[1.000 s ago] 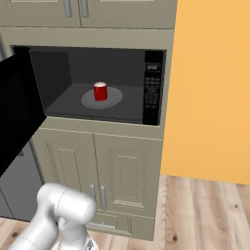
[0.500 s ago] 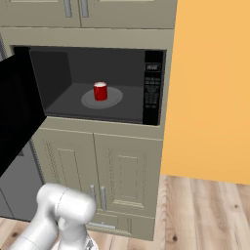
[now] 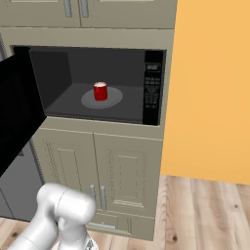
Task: Pick the mug from the counter and place it inside the microwave. Then close the microwave.
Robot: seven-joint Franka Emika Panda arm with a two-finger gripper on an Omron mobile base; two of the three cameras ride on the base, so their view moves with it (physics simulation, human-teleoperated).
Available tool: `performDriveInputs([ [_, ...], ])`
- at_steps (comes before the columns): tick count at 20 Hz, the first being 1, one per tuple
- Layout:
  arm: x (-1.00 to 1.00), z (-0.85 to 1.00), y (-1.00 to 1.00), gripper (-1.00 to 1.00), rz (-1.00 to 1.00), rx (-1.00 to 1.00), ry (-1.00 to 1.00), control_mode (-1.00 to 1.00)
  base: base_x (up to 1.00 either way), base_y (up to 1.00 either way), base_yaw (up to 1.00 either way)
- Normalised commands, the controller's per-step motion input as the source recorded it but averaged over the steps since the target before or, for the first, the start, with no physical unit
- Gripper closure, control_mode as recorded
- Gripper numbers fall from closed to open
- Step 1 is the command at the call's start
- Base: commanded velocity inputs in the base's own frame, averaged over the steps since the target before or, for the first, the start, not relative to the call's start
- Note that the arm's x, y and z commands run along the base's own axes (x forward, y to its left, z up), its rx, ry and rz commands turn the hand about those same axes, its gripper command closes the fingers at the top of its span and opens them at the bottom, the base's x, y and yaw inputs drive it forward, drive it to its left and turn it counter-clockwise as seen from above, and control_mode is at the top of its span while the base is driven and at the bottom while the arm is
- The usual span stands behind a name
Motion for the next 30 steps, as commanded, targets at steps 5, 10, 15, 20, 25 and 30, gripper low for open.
performDriveInputs([
  [5, 0.21, -0.14, 0.12, -1.00, -0.13, 0.00, 0.00, -1.00, 0.00, 0.00, 0.00],
  [10, 0.22, -0.07, 0.21, -1.00, -0.12, -0.01, 0.00, -1.00, 0.00, 0.00, 0.00],
  [15, 0.21, -0.02, 0.02, -1.00, -0.04, 0.00, 0.00, -1.00, 0.00, 0.00, 0.00],
  [20, 0.27, 0.00, 0.01, -1.00, 0.00, 0.00, 0.00, -1.00, 0.00, 0.00, 0.00],
  [25, 0.00, -0.03, 0.07, -1.00, 0.00, 0.00, 0.00, -1.00, 0.00, 0.00, 0.00],
  [30, 0.02, 0.00, 0.00, -1.00, 0.00, 0.00, 0.00, -1.00, 0.00, 0.00, 0.00],
])
